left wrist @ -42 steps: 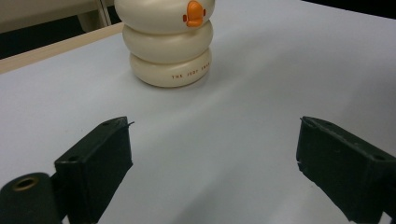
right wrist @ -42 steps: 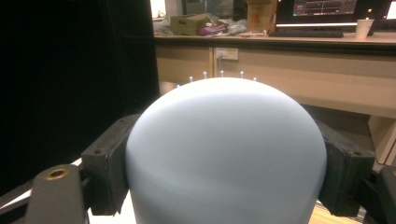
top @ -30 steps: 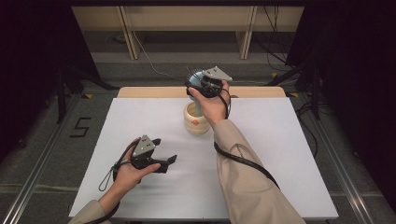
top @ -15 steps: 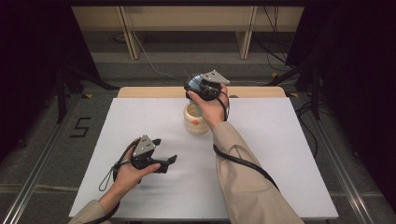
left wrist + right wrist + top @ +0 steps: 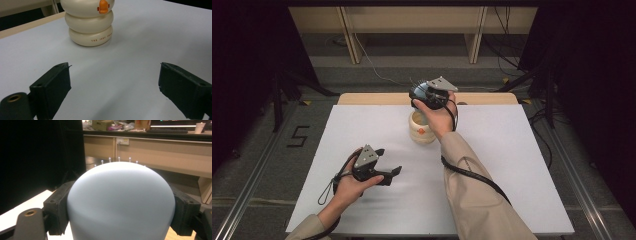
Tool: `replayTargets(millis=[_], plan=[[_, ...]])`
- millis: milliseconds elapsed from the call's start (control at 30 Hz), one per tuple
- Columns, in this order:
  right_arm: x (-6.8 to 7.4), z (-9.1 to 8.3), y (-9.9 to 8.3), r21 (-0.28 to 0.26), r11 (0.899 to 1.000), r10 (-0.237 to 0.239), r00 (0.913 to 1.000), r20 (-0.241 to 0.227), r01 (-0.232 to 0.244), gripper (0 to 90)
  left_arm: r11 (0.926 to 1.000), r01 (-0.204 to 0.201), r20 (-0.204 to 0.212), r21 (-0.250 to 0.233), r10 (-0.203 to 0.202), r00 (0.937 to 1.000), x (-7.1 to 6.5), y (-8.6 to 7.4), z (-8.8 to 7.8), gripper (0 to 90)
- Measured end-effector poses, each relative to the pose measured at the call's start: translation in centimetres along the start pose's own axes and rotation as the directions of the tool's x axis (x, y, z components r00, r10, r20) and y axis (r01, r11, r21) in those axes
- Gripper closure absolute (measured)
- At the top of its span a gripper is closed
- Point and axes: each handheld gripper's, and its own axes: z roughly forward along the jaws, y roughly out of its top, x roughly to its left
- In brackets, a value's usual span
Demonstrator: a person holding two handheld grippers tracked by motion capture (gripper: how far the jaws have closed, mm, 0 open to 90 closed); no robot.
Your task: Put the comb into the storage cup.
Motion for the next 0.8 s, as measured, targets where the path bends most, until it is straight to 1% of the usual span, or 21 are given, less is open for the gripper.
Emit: replayTargets(millis=[267,467,600,800], plan=[[-0.2,-1.7,-0.3,0.017,1.0,-0.012,0.9997,-0.02,0.012,20.2,1.0,0.001,0.001,0.0,-0.001,1.0,-0.1,0.0,0.0,10.2],[-0.6,-3.0,-0.6,0.012,1.0,-0.005,0.999,-0.044,0.006,20.2,1.0,0.001,0.002,0.003,-0.001,1.0,-0.1,0.0,0.1,10.2],[-0.7,-3.8,-0.7,0.019,1.0,-0.013,0.9983,-0.058,0.014,20.2,1.0,0.0,0.001,0.004,0.0,1.0,-0.1,0.0,0.1,10.2],[-0.8,-4.9,-1.2,0.014,1.0,-0.015,0.9978,-0.065,0.016,20.2,1.0,0.002,0.0,0.001,-0.002,1.0,-0.1,0.0,0.1,10.3]])
